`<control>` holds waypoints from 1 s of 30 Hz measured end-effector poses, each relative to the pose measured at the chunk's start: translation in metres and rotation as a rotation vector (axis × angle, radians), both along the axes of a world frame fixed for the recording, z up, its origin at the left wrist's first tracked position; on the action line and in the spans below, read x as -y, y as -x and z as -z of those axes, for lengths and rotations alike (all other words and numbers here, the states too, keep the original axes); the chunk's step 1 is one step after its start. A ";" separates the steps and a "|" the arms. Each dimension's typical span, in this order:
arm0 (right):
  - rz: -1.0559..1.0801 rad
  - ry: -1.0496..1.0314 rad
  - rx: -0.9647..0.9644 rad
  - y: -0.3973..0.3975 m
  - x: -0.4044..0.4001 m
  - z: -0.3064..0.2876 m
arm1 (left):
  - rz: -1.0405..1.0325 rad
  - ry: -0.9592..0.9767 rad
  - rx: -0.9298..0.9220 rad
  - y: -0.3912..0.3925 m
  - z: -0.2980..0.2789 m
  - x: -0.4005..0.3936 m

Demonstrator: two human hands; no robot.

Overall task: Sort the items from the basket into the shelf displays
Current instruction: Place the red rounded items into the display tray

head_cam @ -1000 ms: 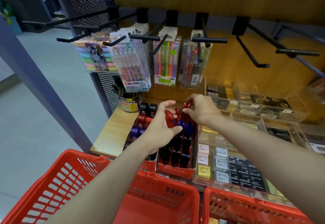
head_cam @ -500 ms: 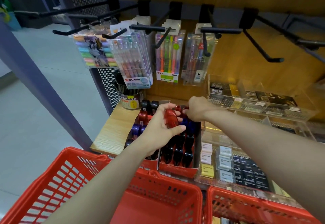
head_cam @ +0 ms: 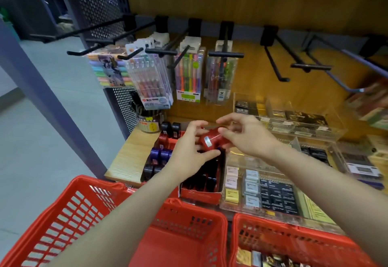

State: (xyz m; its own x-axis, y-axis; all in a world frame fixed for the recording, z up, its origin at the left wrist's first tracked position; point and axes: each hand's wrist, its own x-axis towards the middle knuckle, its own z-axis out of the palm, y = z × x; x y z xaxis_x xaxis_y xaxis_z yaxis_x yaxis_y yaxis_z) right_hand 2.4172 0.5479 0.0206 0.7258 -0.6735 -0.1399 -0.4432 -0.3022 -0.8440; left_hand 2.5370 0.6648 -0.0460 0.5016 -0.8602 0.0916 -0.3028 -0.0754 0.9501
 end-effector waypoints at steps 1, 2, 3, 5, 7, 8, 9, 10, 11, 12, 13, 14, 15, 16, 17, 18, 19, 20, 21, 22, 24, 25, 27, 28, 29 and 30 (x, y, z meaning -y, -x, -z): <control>0.068 -0.141 0.039 0.002 0.003 -0.001 | -0.024 0.035 -0.053 -0.002 -0.001 -0.002; 0.124 -0.293 0.085 0.005 0.005 -0.002 | -0.036 0.069 -0.104 -0.003 -0.003 -0.004; 0.160 -0.441 0.134 0.007 0.004 -0.002 | -0.033 0.102 -0.156 -0.003 -0.005 -0.006; 0.191 -0.708 0.245 0.009 0.000 0.000 | -0.003 0.159 -0.266 -0.003 -0.009 -0.006; 0.186 -0.896 0.319 0.010 -0.007 0.005 | 0.024 0.188 -0.326 -0.002 -0.012 -0.005; 0.170 -0.918 0.313 0.011 -0.010 0.008 | 0.027 0.186 -0.333 -0.002 -0.014 -0.004; 0.154 -0.869 0.278 0.011 -0.010 0.009 | 0.024 0.175 -0.326 -0.002 -0.015 -0.003; 0.142 -0.747 0.228 0.011 -0.008 0.010 | 0.013 0.155 -0.287 -0.003 -0.016 -0.002; 0.135 -0.592 0.186 0.012 -0.005 0.009 | -0.005 0.124 -0.208 -0.005 -0.017 -0.001; 0.125 -0.451 0.171 0.012 -0.001 0.006 | -0.020 0.088 -0.108 -0.007 -0.018 0.000; 0.101 -0.355 0.176 0.012 0.002 0.002 | -0.027 0.060 -0.019 -0.009 -0.019 0.002; 0.055 -0.298 0.183 0.012 0.005 -0.003 | -0.026 0.043 0.049 -0.009 -0.021 0.003; 0.003 -0.253 0.175 0.011 0.007 -0.007 | -0.023 0.034 0.102 -0.009 -0.023 0.006; -0.036 -0.188 0.147 0.010 0.007 -0.010 | -0.025 0.030 0.146 -0.008 -0.024 0.009; -0.052 -0.091 0.102 0.008 0.008 -0.012 | -0.035 0.030 0.177 -0.007 -0.026 0.012; -0.046 0.032 0.047 0.006 0.009 -0.013 | -0.048 0.036 0.196 -0.006 -0.027 0.016; -0.030 0.149 -0.006 0.005 0.010 -0.013 | -0.061 0.041 0.215 -0.005 -0.028 0.019; -0.020 0.225 -0.043 0.004 0.011 -0.013 | -0.072 0.043 0.233 -0.004 -0.028 0.021; -0.014 0.254 -0.063 0.003 0.013 -0.012 | -0.072 0.044 0.239 -0.003 -0.027 0.023; -0.006 0.261 -0.080 0.002 0.014 -0.011 | -0.058 0.042 0.233 -0.003 -0.024 0.023; 0.056 0.308 -0.135 0.001 0.019 -0.011 | -0.023 -0.003 0.295 -0.004 -0.016 0.020; 0.095 0.349 -0.169 0.000 0.022 -0.012 | 0.000 -0.062 0.383 -0.007 -0.010 0.018; 0.140 0.426 -0.234 -0.003 0.027 -0.012 | 0.112 -0.240 0.563 -0.013 0.003 0.010; 0.137 0.453 -0.266 -0.006 0.027 -0.011 | 0.196 -0.325 0.636 -0.015 0.011 0.006; 0.120 0.473 -0.297 -0.010 0.027 -0.009 | 0.268 -0.396 0.707 -0.016 0.018 0.003; 0.098 0.489 -0.327 -0.015 0.026 -0.006 | 0.307 -0.437 0.772 -0.017 0.025 0.001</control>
